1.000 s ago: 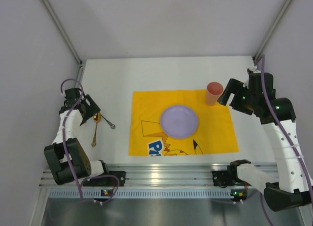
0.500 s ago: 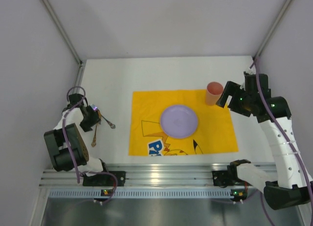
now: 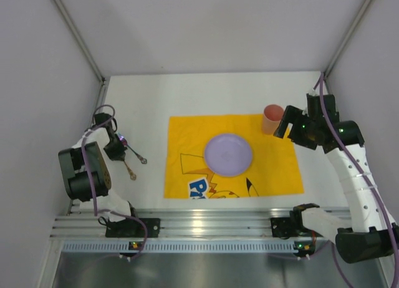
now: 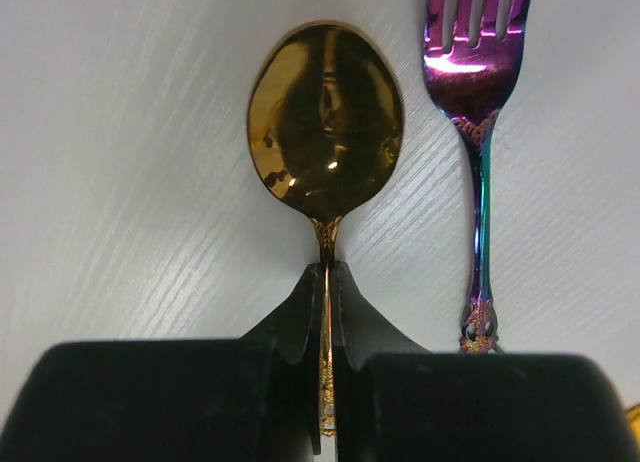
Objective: Set the dinner table for one person
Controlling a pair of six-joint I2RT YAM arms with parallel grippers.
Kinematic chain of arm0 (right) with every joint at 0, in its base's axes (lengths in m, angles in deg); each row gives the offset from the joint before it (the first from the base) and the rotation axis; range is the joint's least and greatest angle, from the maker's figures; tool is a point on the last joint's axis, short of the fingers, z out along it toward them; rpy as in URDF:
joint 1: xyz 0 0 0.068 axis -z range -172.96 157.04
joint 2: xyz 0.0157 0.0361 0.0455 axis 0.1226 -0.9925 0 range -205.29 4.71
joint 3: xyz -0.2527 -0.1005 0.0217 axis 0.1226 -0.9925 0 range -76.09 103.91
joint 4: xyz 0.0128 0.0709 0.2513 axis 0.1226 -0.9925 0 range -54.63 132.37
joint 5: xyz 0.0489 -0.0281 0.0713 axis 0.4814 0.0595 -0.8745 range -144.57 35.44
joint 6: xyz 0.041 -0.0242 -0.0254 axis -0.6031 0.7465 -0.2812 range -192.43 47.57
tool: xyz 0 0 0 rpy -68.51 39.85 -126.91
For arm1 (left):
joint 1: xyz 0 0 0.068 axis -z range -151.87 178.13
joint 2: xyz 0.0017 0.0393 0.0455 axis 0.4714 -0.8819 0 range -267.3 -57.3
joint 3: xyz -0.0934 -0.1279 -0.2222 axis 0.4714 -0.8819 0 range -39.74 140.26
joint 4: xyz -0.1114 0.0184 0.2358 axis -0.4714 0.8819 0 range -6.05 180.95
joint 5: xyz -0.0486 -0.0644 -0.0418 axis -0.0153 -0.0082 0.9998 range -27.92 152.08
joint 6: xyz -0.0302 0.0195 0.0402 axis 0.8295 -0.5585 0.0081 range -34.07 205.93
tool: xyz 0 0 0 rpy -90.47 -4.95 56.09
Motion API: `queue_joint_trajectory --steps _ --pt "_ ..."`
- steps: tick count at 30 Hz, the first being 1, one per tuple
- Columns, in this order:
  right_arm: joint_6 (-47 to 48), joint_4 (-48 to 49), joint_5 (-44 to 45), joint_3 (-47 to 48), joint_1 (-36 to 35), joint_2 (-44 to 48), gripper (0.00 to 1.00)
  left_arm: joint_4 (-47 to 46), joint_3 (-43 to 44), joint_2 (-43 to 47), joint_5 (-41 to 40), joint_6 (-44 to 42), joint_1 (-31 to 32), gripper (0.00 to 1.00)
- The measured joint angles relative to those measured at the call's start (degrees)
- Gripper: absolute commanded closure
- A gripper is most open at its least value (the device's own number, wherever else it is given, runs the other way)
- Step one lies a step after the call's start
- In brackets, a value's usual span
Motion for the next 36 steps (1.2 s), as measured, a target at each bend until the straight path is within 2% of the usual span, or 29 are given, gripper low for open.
queue_joint_trajectory --steps 5,13,17,21,24,27,32,36 --pt "0.0 0.1 0.0 0.0 0.5 -0.6 0.15 1.4 2.5 -2.6 -0.9 -0.1 0.7 1.0" --pt "0.0 0.1 -0.1 0.0 1.0 -0.7 0.15 2.5 3.3 -1.9 -1.0 -0.2 0.7 1.0" --pt "0.1 0.7 -1.1 0.1 1.0 -0.7 0.16 4.0 4.5 -0.4 -0.8 0.1 0.8 1.0" --pt "0.7 1.4 -3.1 1.7 0.5 -1.1 0.14 6.5 9.8 3.5 -1.1 1.5 2.8 1.0" --pt "1.2 3.7 -7.5 4.1 -0.6 -2.1 0.14 7.5 16.3 5.7 -3.2 3.7 9.8 1.0" --pt "0.4 10.4 -17.5 3.5 -2.4 -2.6 0.14 7.5 22.0 6.7 -3.8 7.3 19.9 1.0" --pt "-8.8 30.4 -36.8 -7.5 -6.3 -2.3 0.09 7.7 28.5 4.5 -3.8 14.9 34.6 1.0" --pt "-15.2 40.8 -43.4 -14.8 -8.0 -3.0 0.09 7.6 36.3 -3.0 -2.9 19.7 43.7 1.0"
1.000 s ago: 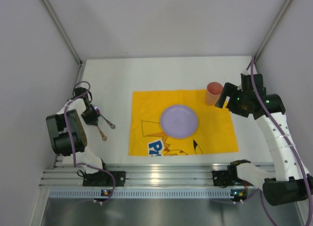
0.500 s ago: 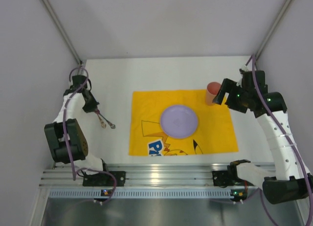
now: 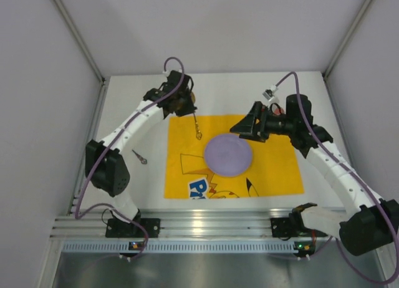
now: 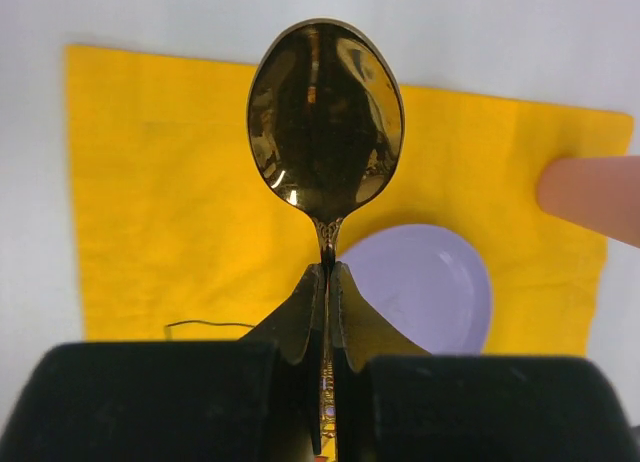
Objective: Set the dinner table for one person
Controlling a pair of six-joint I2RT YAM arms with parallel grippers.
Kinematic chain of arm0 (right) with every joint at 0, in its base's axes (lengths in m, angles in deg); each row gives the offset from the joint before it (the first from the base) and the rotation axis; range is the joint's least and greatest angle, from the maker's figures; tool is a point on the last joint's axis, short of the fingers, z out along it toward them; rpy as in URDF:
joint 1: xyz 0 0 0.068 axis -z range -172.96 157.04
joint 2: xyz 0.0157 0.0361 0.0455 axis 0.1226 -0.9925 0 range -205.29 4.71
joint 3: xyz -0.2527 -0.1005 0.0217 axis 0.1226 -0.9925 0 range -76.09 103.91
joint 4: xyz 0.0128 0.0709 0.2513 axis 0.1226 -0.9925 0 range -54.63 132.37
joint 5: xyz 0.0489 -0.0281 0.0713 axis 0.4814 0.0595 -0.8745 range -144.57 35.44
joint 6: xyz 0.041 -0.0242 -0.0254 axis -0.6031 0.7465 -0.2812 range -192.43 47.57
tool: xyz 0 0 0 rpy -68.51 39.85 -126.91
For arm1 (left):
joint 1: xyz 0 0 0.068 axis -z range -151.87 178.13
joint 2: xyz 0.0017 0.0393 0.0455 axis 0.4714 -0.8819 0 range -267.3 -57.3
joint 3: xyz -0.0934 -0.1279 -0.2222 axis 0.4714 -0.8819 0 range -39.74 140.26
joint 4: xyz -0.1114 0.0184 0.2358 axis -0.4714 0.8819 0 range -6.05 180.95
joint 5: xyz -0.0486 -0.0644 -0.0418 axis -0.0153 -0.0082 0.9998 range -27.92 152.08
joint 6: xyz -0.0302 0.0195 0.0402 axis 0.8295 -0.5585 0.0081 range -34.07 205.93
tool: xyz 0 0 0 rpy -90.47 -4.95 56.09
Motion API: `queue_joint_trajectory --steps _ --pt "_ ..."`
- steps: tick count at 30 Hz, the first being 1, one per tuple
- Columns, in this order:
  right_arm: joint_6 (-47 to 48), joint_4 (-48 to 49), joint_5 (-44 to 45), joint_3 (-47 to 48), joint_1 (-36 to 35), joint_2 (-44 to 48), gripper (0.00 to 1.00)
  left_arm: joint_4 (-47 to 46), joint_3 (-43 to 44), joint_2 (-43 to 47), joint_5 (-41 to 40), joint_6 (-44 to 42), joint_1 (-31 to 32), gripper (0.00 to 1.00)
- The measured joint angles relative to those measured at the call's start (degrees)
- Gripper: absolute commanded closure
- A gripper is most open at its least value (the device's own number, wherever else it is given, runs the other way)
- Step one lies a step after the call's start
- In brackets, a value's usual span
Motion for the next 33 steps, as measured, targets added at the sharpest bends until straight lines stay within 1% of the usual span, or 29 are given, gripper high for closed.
queue_joint_trajectory --steps 3,6,9,12,15,21,24,28,32,33 --pt "-2.3 6.0 -2.3 -1.5 -2.4 -3.2 0.09 0.2 7.1 -6.4 1.0 2.3 4.6 1.0" --pt "-2.8 9.3 -2.8 -1.5 -5.0 -6.3 0.12 0.9 15.6 -12.5 1.9 3.8 8.3 1.0" --pt "-2.8 10.6 -2.3 -1.7 -5.7 -7.4 0.13 1.0 20.5 -15.0 2.6 4.8 10.7 1.0" --pt "-2.2 10.7 -0.7 -1.7 -5.7 -7.5 0.13 1.7 23.4 -15.3 2.8 5.5 12.1 1.0" --pt "-0.6 9.8 1.4 -1.7 -5.7 -7.4 0.13 1.9 25.1 -15.2 2.7 5.9 12.4 1.0" --pt "3.3 5.3 6.4 -1.6 -5.7 -6.4 0.14 3.5 25.3 -15.2 2.5 6.0 12.4 1.0" --pt "5.5 2.5 9.5 -0.4 -5.7 -6.5 0.14 4.6 25.3 -15.0 2.5 6.0 12.7 1.0" --pt "7.7 1.1 11.7 1.7 -5.7 -7.4 0.15 5.1 25.3 -14.3 2.9 6.4 12.9 1.0" --pt "9.0 0.9 12.5 3.0 -5.8 -10.5 0.18 5.2 25.3 -13.4 3.5 7.1 13.4 1.0" --pt "9.2 0.8 12.7 3.1 -5.9 -11.4 0.25 5.2 25.3 -13.3 3.5 7.2 13.6 1.0"
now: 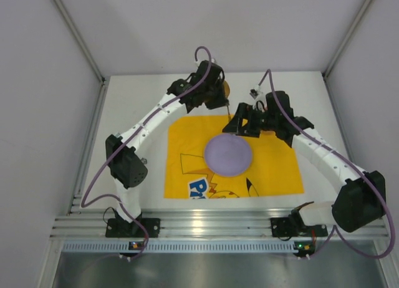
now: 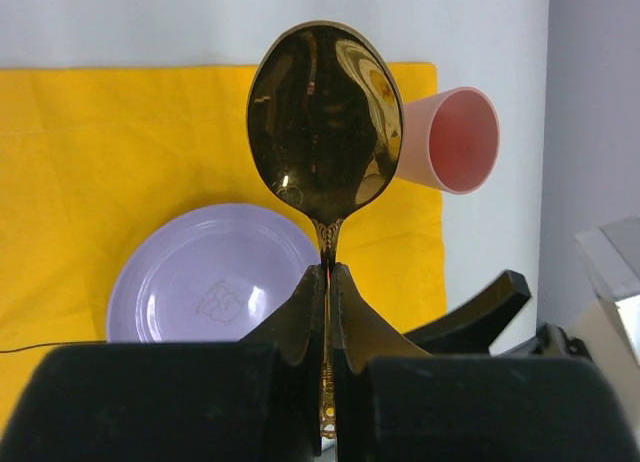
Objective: Set the dinner table for one person
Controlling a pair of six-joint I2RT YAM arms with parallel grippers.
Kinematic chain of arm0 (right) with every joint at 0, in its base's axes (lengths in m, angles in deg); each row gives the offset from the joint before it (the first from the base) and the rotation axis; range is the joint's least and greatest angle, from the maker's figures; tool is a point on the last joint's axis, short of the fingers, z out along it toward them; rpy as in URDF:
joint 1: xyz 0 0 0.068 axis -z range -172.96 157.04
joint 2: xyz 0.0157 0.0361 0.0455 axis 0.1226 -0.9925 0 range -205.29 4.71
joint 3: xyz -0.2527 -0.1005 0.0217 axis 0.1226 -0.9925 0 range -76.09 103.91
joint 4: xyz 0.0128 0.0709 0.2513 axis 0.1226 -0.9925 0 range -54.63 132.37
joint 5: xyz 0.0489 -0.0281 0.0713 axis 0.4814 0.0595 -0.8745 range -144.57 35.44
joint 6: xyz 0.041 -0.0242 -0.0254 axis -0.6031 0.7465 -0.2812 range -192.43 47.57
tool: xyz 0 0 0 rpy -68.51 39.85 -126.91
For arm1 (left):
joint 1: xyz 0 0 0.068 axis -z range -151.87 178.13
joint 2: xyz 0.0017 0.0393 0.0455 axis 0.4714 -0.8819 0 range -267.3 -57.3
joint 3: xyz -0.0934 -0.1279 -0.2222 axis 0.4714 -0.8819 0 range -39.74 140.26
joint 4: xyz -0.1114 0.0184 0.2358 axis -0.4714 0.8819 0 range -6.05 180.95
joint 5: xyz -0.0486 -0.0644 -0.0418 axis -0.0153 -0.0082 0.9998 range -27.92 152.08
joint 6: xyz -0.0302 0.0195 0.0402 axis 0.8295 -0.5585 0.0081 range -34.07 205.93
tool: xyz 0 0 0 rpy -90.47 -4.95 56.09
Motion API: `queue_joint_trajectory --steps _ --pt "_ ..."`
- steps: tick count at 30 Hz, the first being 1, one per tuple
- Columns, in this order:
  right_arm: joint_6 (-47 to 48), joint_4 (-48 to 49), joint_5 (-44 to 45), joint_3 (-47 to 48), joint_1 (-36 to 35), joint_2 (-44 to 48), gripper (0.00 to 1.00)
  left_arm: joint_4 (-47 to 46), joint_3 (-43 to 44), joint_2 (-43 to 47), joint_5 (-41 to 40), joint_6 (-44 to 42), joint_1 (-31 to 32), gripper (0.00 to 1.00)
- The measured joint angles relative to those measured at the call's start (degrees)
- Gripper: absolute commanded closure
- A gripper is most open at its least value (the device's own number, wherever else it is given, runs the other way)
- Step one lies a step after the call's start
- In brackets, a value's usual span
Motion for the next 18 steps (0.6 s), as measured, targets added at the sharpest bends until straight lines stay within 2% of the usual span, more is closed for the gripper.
queue_joint_trajectory --steps 2,3,5,6,7,10,12,13,16,17,18 --pt "0.6 0.0 0.2 0.1 -0.1 -1.8 0.33 0.0 0.0 0.2 0.0 0.3 0.7 1.0" --pt "0.8 0.0 0.3 0.1 -0.1 -2.6 0.5 0.0 0.0 0.2 0.1 0.5 1.0 1.0" --pt "1.3 0.0 0.4 0.3 -0.1 -4.0 0.71 0.0 0.0 0.3 0.1 0.8 1.7 1.0" --pt "1.6 -0.2 0.5 0.6 -0.1 -4.7 0.92 0.0 0.0 0.3 0.1 0.8 1.9 1.0" --pt "1.8 -0.2 0.5 0.8 -0.1 -5.0 1.0 0.0 -0.1 0.4 0.1 0.8 2.1 1.0" --pt "2.3 -0.3 -0.3 1.4 -0.6 -4.8 1.0 -1.2 -1.3 0.5 -0.1 1.0 2.3 1.0" --pt "2.6 -0.9 0.0 1.4 -0.8 -4.5 1.0 -1.5 -2.3 1.2 0.4 1.0 2.3 0.79" --pt "2.7 -0.9 0.0 1.2 -0.8 -4.2 1.0 -1.9 -3.0 1.5 0.5 1.0 2.3 0.52" --pt "3.1 -1.7 0.4 -0.6 -0.4 -1.2 1.0 -2.1 -5.5 2.7 0.6 0.4 2.3 0.2" --pt "3.3 -2.4 0.5 -1.5 0.0 0.3 1.0 -2.2 -6.8 3.1 0.6 0.3 2.4 0.02" --pt "3.6 -3.5 0.5 -2.3 0.3 1.6 1.0 -2.7 -8.5 3.7 0.8 0.0 2.4 0.02"
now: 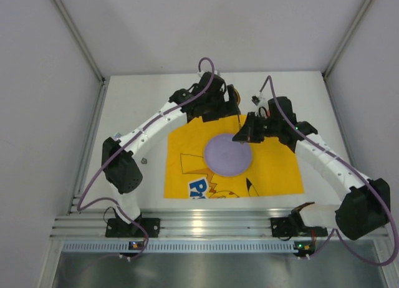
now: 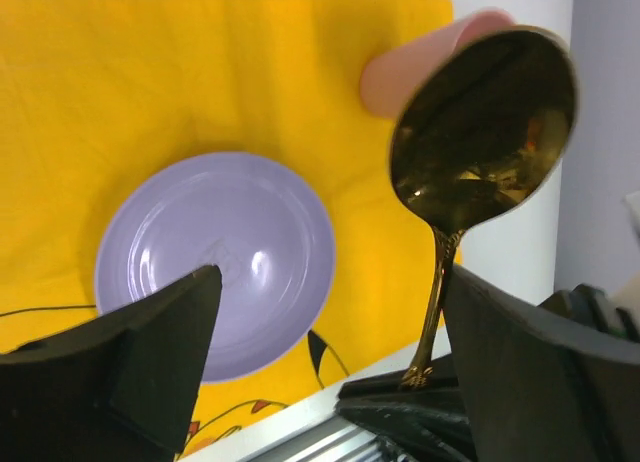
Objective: Set the dinner table for one person
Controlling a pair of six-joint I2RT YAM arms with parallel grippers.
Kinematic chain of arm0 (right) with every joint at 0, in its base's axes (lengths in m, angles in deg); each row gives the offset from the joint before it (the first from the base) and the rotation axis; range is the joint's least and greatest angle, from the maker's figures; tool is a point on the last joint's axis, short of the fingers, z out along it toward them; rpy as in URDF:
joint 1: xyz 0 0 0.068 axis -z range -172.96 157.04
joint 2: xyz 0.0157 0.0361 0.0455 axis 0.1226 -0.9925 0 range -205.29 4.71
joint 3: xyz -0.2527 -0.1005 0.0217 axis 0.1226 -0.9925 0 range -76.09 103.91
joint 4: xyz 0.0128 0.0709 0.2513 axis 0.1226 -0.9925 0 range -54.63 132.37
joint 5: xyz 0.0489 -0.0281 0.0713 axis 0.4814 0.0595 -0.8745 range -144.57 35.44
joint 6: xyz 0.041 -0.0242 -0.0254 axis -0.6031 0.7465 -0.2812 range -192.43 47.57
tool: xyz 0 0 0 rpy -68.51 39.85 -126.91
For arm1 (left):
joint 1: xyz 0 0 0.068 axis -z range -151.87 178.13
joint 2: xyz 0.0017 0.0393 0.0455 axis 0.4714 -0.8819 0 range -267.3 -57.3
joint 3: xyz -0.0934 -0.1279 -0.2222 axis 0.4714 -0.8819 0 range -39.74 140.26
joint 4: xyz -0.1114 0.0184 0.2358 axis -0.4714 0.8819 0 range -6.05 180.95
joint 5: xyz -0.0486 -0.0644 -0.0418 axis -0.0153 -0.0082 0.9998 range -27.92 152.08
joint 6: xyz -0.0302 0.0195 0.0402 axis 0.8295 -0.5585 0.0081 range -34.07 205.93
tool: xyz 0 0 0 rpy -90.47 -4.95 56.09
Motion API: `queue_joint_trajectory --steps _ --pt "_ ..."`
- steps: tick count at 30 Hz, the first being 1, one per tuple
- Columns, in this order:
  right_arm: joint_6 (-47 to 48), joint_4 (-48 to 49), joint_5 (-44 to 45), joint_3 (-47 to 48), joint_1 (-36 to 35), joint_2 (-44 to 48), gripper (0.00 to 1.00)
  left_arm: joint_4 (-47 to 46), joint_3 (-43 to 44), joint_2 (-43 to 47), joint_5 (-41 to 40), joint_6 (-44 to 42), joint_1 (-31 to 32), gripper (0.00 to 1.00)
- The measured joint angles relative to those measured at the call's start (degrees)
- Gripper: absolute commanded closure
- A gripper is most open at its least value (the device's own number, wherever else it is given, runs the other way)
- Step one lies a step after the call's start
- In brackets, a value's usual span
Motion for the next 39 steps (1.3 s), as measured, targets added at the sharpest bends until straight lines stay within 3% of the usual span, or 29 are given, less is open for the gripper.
queue_joint_trajectory --steps 7,14,19,27,38,39 --pt "3.7 -9.6 0.0 -6.8 2.1 6.8 1.0 -2.5 -18.2 9.9 -1.3 -0.5 -0.5 0.02" --pt "5.4 -16.8 2.8 -13.5 9.5 7.1 1.0 -3.6 -34.1 24.1 -1.4 -0.8 -14.0 0.02" --pt "6.0 -18.7 3.0 -15.9 14.2 6.6 1.0 -3.8 -35.5 28.2 -0.5 -2.9 -18.8 0.02" --pt "3.3 -17.1 5.9 -18.8 15.7 7.2 1.0 -4.3 -39.9 30.1 0.1 -4.8 -23.3 0.02" --pt "-5.2 -5.6 7.0 -27.0 15.8 6.4 1.0 -4.3 -41.8 30.2 2.3 -7.0 -29.6 0.02" --pt "-5.6 -4.5 7.0 -27.0 15.8 5.4 0.96 -4.3 -41.9 30.2 2.3 -7.3 -30.2 0.02"
